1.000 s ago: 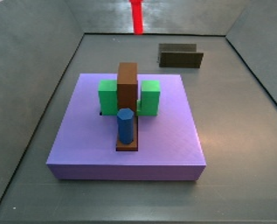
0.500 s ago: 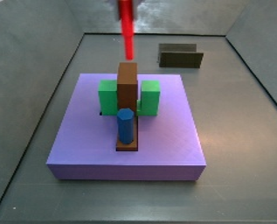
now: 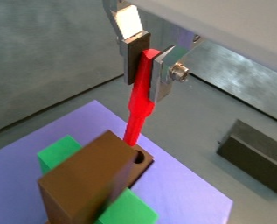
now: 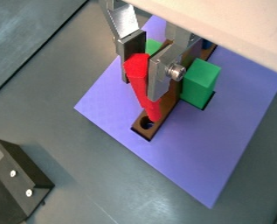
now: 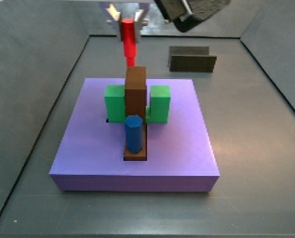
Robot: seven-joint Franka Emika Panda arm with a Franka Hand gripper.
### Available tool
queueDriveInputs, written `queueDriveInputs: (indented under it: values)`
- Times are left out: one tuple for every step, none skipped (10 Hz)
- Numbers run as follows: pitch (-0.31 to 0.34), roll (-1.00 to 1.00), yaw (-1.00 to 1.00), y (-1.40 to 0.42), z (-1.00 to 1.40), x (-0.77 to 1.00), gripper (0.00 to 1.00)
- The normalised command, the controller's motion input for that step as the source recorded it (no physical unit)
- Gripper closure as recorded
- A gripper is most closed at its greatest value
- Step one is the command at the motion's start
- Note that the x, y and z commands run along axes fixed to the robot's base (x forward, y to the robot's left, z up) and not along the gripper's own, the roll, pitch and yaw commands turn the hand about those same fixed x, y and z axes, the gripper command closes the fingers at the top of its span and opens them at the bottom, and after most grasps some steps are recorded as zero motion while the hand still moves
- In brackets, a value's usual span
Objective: Pick up the red object. Move up. Place the red object on the fixture. Regrasp the red object. Move to above the board. Insert the red object.
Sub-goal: Insert the red object.
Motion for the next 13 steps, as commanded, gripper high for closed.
queueDriveInputs:
  values:
    - [0.206,0.29,-0.15,-0.03,-0.29,0.39,1.0]
    - [0.233,0.3,-0.16,0.0,-0.21,0.52,1.0]
    - [0.271,0.42,-0.09,0.0,-0.2,0.48,1.0]
    - [0.274,0.45,-0.09,0.0,-0.12,0.31,1.0]
    - [0.261,0.39,-0.17,0.02,-0.12,0.02,1.0]
    - [0.201,0.3,-0.18,0.02,-0.09,0.0,1.0]
    - [0.184,0.31,-0.16,0.06,-0.1,0.0,1.0]
    - [0.161,0.27,-0.16,0.09,-0.06,-0.13,1.0]
    - [0.074,0.08,-0.18,0.0,0.0,-0.01,1.0]
    - [0.014,0.0,-0.13,-0.02,0.0,0.03,1.0]
    - [0.031,0.01,-0.07,-0.05,-0.11,0.25,1.0]
    - [0.06,0.02,-0.06,-0.05,-0.17,0.43,1.0]
    - [0.066,0.04,-0.07,-0.03,-0.22,0.42,1.0]
